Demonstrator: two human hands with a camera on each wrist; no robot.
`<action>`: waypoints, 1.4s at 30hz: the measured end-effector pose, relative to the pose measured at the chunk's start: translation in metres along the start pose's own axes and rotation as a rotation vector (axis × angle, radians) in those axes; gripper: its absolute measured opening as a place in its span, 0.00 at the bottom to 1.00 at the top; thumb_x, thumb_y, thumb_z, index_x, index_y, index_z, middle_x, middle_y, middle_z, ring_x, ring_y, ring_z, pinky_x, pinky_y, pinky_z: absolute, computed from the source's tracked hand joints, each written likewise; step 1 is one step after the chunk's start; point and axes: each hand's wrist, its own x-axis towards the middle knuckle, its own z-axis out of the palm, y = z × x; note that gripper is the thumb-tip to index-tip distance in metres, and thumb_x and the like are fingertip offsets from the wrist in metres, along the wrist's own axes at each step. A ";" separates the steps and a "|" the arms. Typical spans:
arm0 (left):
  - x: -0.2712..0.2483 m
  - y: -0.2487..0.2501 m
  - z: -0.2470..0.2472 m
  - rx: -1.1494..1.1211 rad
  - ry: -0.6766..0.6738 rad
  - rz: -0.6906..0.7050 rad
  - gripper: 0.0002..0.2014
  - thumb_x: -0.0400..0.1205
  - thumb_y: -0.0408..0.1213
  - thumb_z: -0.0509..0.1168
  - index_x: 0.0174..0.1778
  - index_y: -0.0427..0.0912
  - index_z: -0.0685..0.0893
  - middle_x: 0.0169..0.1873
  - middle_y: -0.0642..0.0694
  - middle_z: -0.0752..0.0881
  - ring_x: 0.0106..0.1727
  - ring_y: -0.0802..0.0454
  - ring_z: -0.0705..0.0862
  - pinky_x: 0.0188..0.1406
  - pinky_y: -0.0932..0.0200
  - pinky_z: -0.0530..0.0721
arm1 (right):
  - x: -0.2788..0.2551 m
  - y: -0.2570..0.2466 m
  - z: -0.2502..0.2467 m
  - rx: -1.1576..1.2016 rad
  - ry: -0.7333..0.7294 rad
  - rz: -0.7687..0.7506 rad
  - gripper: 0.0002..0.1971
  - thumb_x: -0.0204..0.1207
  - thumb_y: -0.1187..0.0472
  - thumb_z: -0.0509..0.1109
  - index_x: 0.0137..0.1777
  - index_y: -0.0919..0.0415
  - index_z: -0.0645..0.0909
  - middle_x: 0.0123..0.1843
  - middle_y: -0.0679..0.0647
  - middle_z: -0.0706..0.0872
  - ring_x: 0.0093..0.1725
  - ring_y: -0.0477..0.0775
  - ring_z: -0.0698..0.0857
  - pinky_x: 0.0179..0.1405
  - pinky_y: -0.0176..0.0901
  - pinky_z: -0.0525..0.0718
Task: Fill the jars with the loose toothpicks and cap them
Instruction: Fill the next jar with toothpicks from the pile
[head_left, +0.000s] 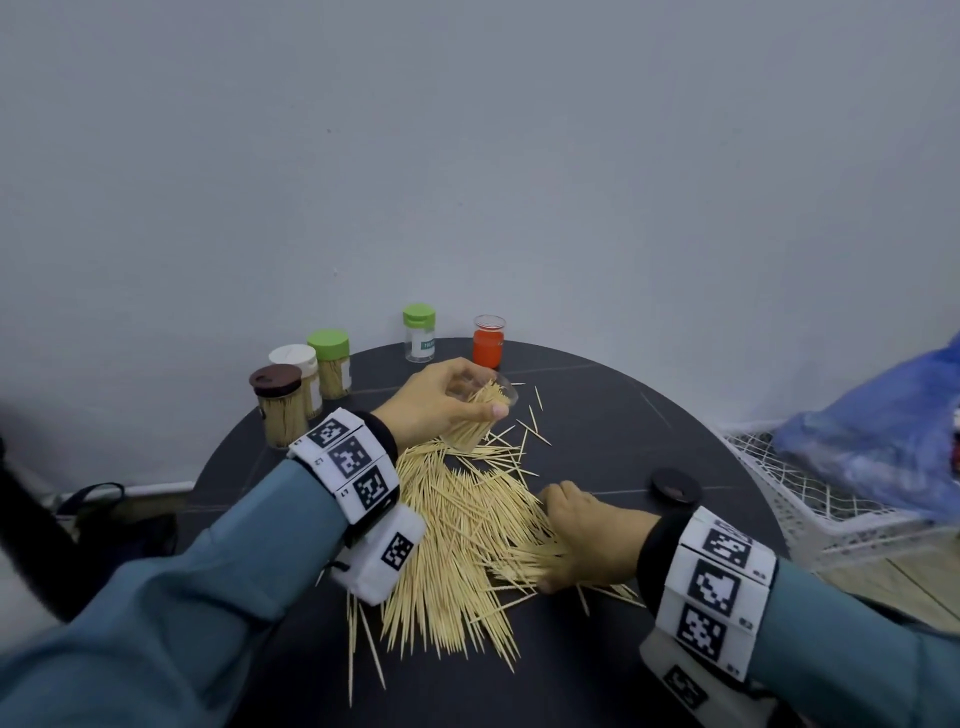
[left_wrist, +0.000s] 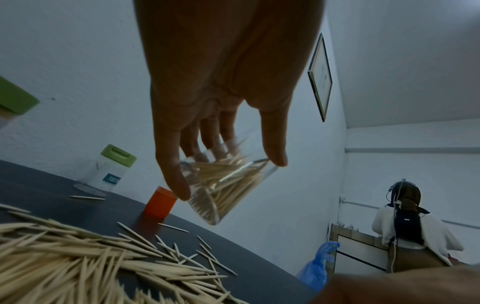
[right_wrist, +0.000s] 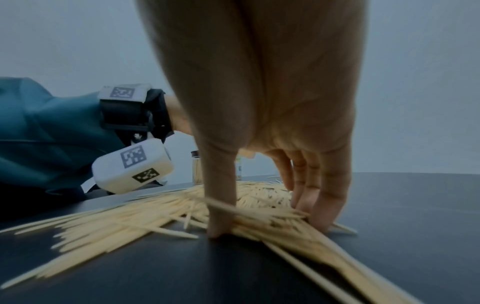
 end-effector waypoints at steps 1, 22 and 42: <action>0.000 0.000 0.000 0.002 0.004 -0.001 0.22 0.74 0.41 0.74 0.65 0.46 0.80 0.48 0.60 0.80 0.50 0.63 0.78 0.45 0.64 0.75 | 0.003 -0.001 0.000 -0.001 0.014 -0.002 0.38 0.73 0.48 0.72 0.74 0.68 0.59 0.72 0.61 0.66 0.72 0.59 0.68 0.74 0.48 0.68; 0.001 -0.002 0.000 0.037 0.004 -0.015 0.23 0.74 0.44 0.74 0.65 0.47 0.79 0.55 0.54 0.80 0.55 0.57 0.78 0.55 0.58 0.74 | 0.035 -0.013 -0.010 -0.122 0.000 0.058 0.19 0.84 0.64 0.57 0.73 0.72 0.66 0.72 0.64 0.72 0.71 0.63 0.74 0.69 0.50 0.74; -0.004 0.008 -0.019 -0.142 0.052 -0.019 0.24 0.74 0.43 0.73 0.67 0.47 0.79 0.56 0.52 0.82 0.58 0.58 0.79 0.48 0.61 0.79 | 0.042 0.014 -0.041 0.273 -0.092 -0.010 0.13 0.83 0.71 0.51 0.39 0.62 0.71 0.34 0.55 0.74 0.32 0.48 0.72 0.26 0.29 0.69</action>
